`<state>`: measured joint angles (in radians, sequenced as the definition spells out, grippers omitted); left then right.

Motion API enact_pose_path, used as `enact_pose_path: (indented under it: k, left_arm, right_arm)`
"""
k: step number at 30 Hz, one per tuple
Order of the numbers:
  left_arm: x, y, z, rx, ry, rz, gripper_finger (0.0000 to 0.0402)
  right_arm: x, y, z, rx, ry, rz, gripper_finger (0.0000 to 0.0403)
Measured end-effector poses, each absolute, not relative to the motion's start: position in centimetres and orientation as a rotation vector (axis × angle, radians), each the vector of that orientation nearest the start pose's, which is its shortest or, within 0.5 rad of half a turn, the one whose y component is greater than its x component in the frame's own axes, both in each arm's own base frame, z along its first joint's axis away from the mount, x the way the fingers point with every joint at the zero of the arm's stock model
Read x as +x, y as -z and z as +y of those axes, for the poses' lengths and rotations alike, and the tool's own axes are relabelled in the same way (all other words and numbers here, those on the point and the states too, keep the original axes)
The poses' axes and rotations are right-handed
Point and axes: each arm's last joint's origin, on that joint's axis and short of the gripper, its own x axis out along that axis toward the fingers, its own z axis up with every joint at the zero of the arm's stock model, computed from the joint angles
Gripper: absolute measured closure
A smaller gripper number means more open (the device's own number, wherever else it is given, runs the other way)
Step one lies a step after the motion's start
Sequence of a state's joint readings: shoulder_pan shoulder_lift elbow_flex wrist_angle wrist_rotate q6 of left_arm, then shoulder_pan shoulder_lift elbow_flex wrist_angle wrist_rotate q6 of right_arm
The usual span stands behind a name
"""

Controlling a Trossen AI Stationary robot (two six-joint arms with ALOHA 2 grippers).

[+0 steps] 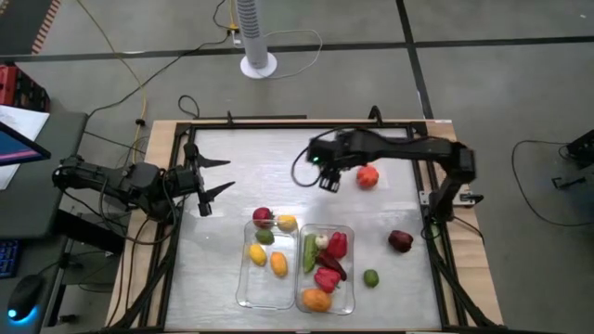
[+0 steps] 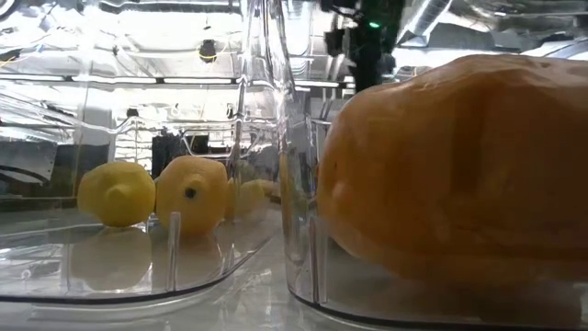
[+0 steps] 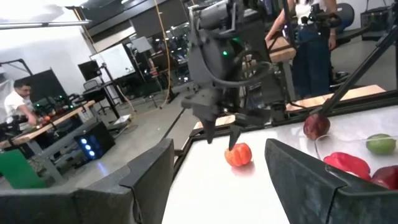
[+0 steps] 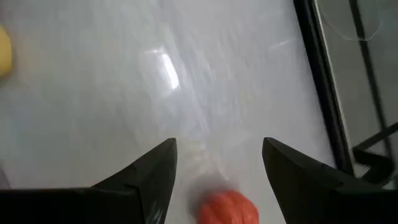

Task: Sort produce into baskets
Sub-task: Put the pumpkin into the right transparent bin

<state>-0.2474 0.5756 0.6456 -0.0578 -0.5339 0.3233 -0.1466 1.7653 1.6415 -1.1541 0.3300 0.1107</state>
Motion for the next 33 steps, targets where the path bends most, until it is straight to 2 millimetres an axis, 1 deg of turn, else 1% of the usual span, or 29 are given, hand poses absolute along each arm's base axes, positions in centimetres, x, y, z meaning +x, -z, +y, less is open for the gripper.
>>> enact_pose_path:
  k: [1, 5, 9, 12, 15, 17, 20, 26, 33]
  left_arm:
    - [13.1, -32.5, -1.8, 0.317, -0.286, 0.036, 0.0162]
    - [13.1, -32.5, -1.8, 0.324, -0.286, 0.039, 0.0162]
    - [13.1, -32.6, -1.8, 0.323, -0.288, 0.028, 0.0162]
    - [13.1, -32.7, -1.8, 0.321, -0.289, 0.020, 0.0162]
    - [13.1, -32.7, -1.8, 0.318, -0.290, 0.016, 0.0162]
    - [13.1, -32.8, -1.8, 0.311, -0.285, 0.010, 0.0162]
    - [13.1, -32.9, -1.9, 0.307, -0.255, -0.004, 0.0162]
    - [13.1, -32.9, -1.9, 0.301, -0.240, -0.006, 0.0162]
    - [13.1, -32.8, -1.9, 0.305, -0.239, 0.003, 0.0162]
  right_arm:
    - [33.5, -29.8, -6.4, -0.008, 0.500, 1.249, 0.0137]
    - [29.6, -27.4, -7.5, 0.054, 0.583, 1.276, 0.0137]
    - [25.4, -25.5, -7.6, 0.140, 0.663, 1.315, 0.0137]
    - [23.4, -24.3, -7.1, 0.181, 0.670, 1.340, 0.0137]
    - [22.1, -24.1, -6.7, 0.202, 0.679, 1.331, 0.0137]
    - [21.6, -23.8, -6.5, 0.197, 0.675, 1.337, 0.0137]
    - [21.6, -23.4, -6.5, 0.195, 0.675, 1.353, 0.0137]
    - [22.7, -22.5, -6.8, 0.143, 0.629, 1.359, 0.0137]
    - [23.5, -20.9, -7.2, 0.130, 0.653, 1.424, 0.0137]
